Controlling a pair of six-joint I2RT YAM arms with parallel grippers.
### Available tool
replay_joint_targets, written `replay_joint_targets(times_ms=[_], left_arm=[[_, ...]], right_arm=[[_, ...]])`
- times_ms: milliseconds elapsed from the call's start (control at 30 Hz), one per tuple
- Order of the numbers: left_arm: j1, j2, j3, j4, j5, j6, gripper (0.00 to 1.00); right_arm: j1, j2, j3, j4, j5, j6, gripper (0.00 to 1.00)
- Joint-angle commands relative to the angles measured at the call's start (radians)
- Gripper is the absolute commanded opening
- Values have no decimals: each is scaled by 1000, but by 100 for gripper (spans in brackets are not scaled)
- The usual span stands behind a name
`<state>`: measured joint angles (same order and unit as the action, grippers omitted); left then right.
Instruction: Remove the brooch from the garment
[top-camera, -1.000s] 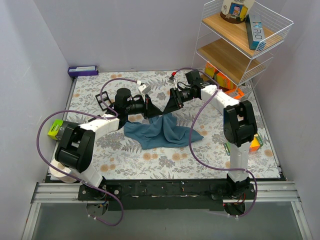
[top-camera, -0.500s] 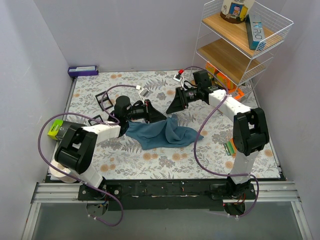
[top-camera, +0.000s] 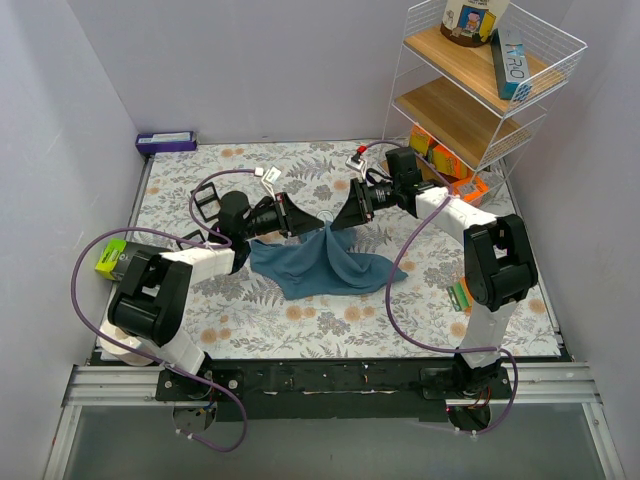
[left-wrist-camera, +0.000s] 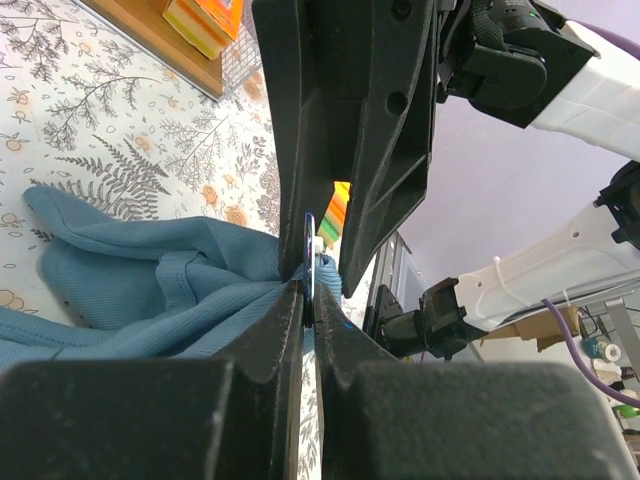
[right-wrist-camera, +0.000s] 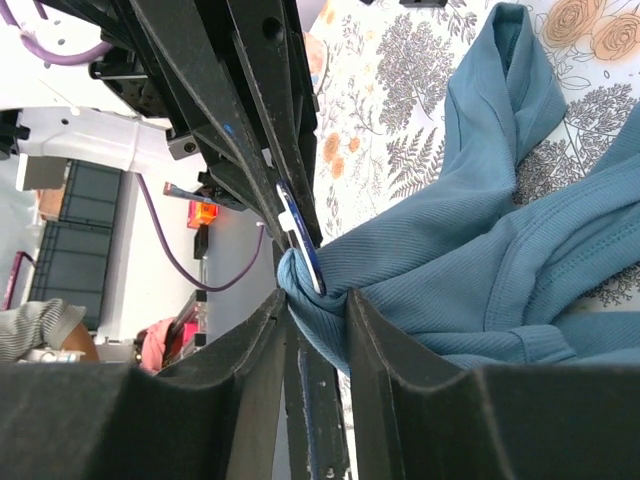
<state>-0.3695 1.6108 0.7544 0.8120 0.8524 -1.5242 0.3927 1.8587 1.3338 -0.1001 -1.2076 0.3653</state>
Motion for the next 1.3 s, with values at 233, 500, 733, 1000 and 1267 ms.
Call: replay_joint_targets(times_ms=[233, 500, 733, 1000, 1267], left_arm=[[-2, -19, 10, 41, 17, 19, 0], [-2, -17, 2, 19, 16, 41, 0], [-2, -17, 5, 4, 23, 65, 0], [-6, -19, 10, 7, 43, 91, 0], [-8, -17, 16, 4, 56, 102, 0]], right_arm=[[-2, 46, 38, 145, -70, 135, 31], [-5, 63, 30, 264, -121, 259, 47], [-3, 71, 33, 252, -113, 262, 47], [-3, 88, 57, 191, -87, 221, 43], [-3, 99, 65, 172, -81, 207, 38]])
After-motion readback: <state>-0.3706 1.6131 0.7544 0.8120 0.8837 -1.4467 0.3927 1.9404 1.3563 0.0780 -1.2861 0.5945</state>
